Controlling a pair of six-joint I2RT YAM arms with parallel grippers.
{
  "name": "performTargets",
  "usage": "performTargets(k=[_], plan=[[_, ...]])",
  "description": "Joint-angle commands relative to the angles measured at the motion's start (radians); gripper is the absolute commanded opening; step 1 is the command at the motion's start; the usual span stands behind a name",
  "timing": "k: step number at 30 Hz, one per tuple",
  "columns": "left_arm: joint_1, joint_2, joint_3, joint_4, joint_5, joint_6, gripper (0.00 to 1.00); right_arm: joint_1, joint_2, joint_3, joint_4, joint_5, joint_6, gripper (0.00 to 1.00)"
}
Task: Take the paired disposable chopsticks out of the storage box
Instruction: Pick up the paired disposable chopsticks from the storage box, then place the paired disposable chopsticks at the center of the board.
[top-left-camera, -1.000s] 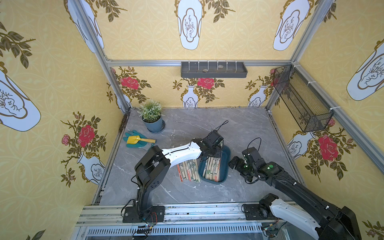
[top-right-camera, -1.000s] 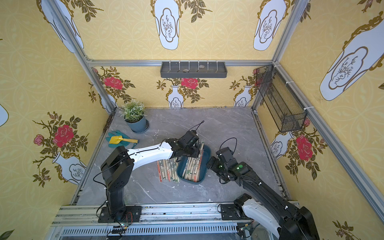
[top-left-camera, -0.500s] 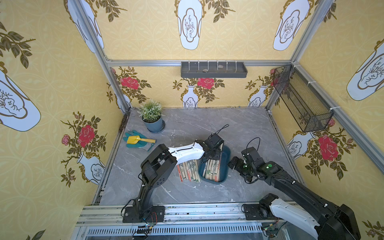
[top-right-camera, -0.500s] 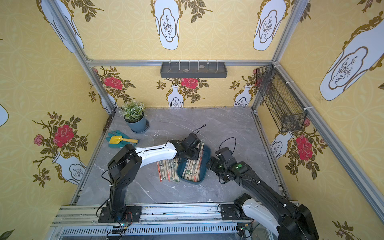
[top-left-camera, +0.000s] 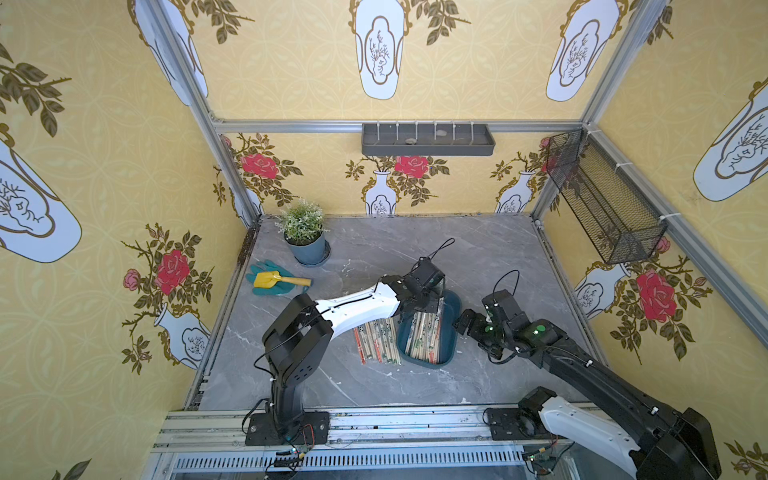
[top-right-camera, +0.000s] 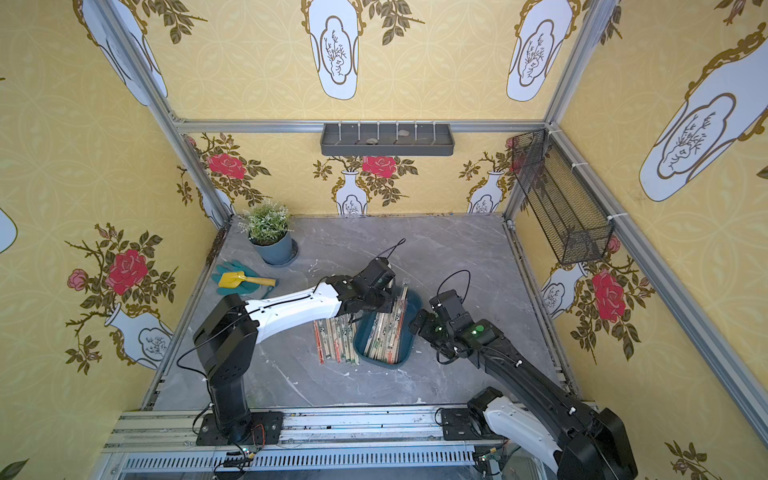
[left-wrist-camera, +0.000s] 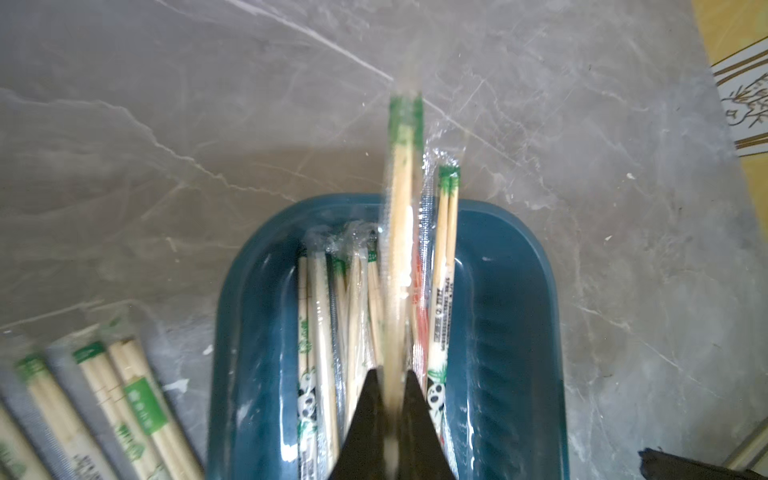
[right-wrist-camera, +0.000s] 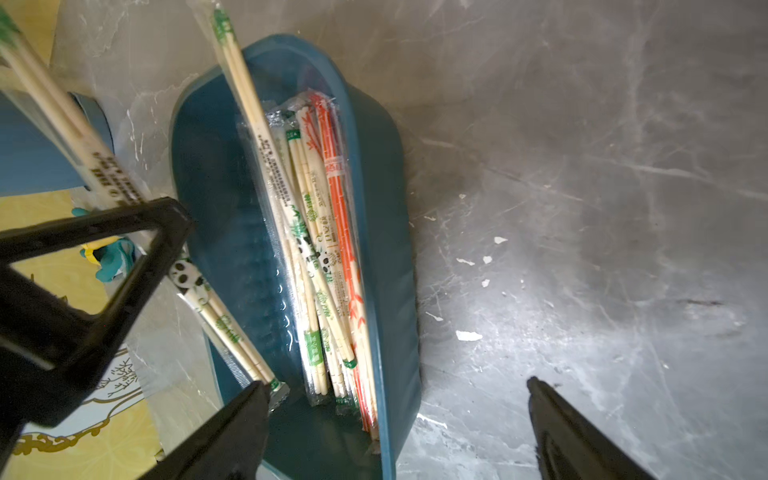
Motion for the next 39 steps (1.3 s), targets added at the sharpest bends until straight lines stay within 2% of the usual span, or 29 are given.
performTargets(k=[1,8,18,25,39], plan=[[0.018,-0.071,-0.046,-0.034,-0.070,-0.017,0.00,0.061,0.032,0.042,0.034,0.044,-0.030,0.97],[0.129,-0.305,-0.269,-0.043,-0.075,-0.088,0.00,0.239,0.185,0.159,0.071,0.127,-0.065,0.97],[0.347,-0.548,-0.589,-0.036,-0.033,-0.154,0.00,0.318,0.306,0.225,0.104,0.140,-0.074,0.98],[0.441,-0.543,-0.699,0.028,0.010,-0.154,0.01,0.322,0.332,0.246,0.096,0.144,-0.079,0.97],[0.453,-0.396,-0.720,0.173,0.090,-0.186,0.06,0.322,0.332,0.251,0.077,0.154,-0.070,0.97]])
